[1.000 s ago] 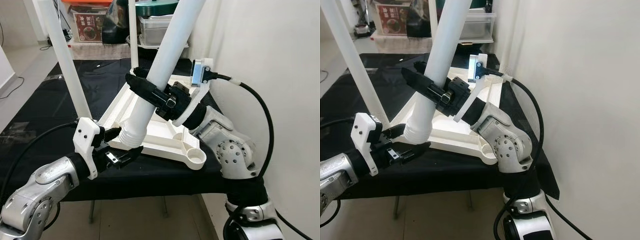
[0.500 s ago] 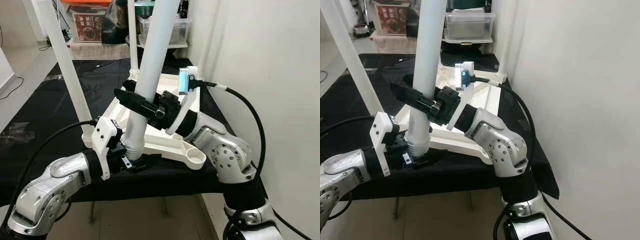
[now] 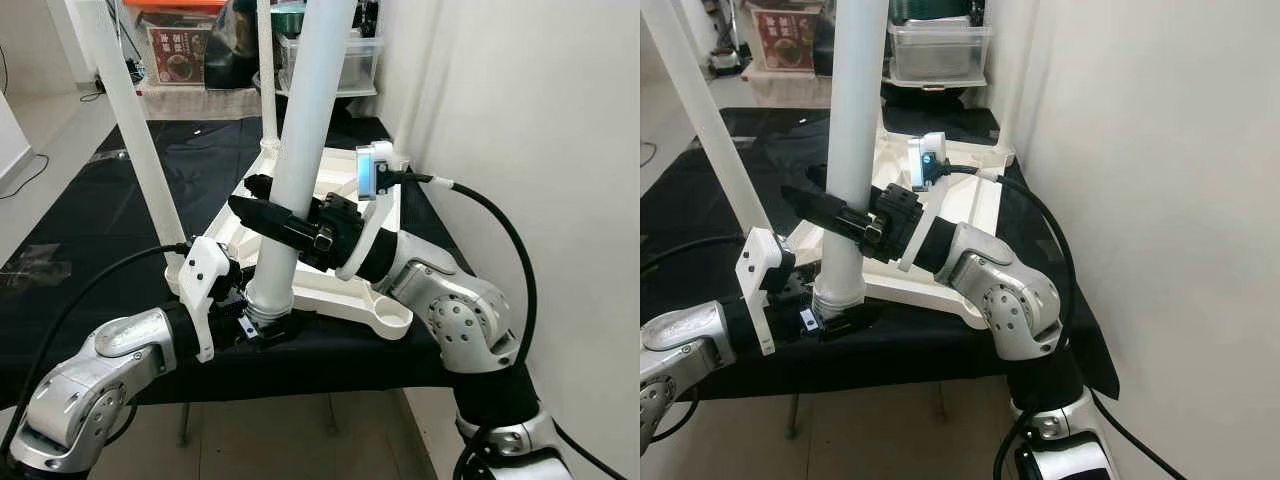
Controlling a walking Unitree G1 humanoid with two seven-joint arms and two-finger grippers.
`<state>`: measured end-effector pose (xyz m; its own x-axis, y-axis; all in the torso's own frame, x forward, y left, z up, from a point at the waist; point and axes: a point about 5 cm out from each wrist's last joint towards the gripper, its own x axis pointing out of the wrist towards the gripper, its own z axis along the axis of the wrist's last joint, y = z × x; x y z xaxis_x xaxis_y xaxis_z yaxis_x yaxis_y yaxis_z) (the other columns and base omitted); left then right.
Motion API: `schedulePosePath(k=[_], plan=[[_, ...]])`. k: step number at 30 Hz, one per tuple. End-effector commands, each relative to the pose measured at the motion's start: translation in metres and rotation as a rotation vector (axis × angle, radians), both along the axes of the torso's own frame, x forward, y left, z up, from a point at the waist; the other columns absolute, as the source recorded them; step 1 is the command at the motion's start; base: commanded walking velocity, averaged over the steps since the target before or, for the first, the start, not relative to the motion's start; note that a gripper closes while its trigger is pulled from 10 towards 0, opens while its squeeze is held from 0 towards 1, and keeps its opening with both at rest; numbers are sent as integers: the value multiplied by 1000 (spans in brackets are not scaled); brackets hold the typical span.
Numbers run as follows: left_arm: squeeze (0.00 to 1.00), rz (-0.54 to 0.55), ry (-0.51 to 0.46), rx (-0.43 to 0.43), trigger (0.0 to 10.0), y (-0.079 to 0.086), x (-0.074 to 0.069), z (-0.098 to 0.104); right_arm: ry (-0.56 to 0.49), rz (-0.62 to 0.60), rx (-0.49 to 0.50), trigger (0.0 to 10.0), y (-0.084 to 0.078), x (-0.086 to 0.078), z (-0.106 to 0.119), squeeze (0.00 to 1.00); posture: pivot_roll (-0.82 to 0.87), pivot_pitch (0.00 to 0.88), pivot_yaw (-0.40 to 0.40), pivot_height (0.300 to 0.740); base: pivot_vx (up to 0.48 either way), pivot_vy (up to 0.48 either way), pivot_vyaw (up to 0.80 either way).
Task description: Building children table
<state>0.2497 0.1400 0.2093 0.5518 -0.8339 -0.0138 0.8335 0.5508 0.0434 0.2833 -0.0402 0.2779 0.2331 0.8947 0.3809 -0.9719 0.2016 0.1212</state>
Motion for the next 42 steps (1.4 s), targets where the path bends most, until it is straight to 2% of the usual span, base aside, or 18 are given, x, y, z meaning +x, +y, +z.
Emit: schedulePosePath(k=[1,10,11,12,13,14,16,17,18,19,22,23,24,29,30,33,41,42], plan=[[0,-6,3,-6,0,0,2,-2,-3,10,-7,0,3,-4,-1,0,18,0,-56,740,0,0,0],[0,-24,6,9,0,-4,1,-5,3,-4,-13,0,3,-2,-1,0,14,0,-56,740,0,0,0],[0,-3,7,28,0,-3,3,-6,22,-24,-43,9294,4,0,-4,0,14,0,-56,740,0,0,0],[0,12,4,45,10000,-2,5,-6,39,-33,-55,10000,5,2,-5,800,20,0,-60,740,0,0,0],[0,12,4,45,10000,-2,5,-6,39,-33,-55,10000,5,2,-5,800,20,0,-60,740,0,0,0],[0,28,-5,59,10000,-1,6,-6,63,-63,-58,10000,4,5,-7,1000,20,0,-60,740,0,0,0],[0,57,-22,68,10000,1,9,-4,78,-97,-60,10000,4,9,-9,1000,22,0,-60,740,0,0,0],[0,99,-40,85,10000,4,12,-3,106,-171,-65,10000,3,16,-11,1000,22,0,-60,740,0,0,0],[0,145,-68,115,10000,6,16,-2,135,-244,-63,10000,2,24,-12,0,25,0,-63,740,0,0,0],[0,145,-68,115,10000,6,16,-2,135,-244,-63,10000,2,24,-12,0,25,0,-63,740,0,0,0],[0,252,-110,187,10000,10,25,-3,213,-345,-37,10000,-1,33,-15,0,25,0,-63,740,0,0,0],[0,368,-164,293,10000,13,34,-7,316,-391,17,10000,-1,38,-18,0,24,0,-64,740,0,0,0],[0,394,-180,320,10000,13,37,-8,342,-398,31,10000,-1,38,-18,0,24,0,-64,740,0,0,0],[0,424,-194,361,10000,8,40,-13,399,-436,71,10000,1,41,-19,0,25,0,-65,740,0,0,0],[0,474,-216,443,10000,-2,45,-27,492,-459,162,10000,3,45,-15,0,22,0,-63,740,0,0,0],[0,486,-245,486,10000,-12,46,-36,568,-437,221,10000,8,48,-11,0,21,0,-65,740,0,0,0],[0,477,-316,545,10000,-35,51,-43,675,-383,260,10000,20,43,-9,0,21,0,-74,740,0,0,0],[0,477,-344,565,10000,-39,54,-41,716,-388,259,7059,22,43,-12,0,20,0,-73,740,0,0,0]])
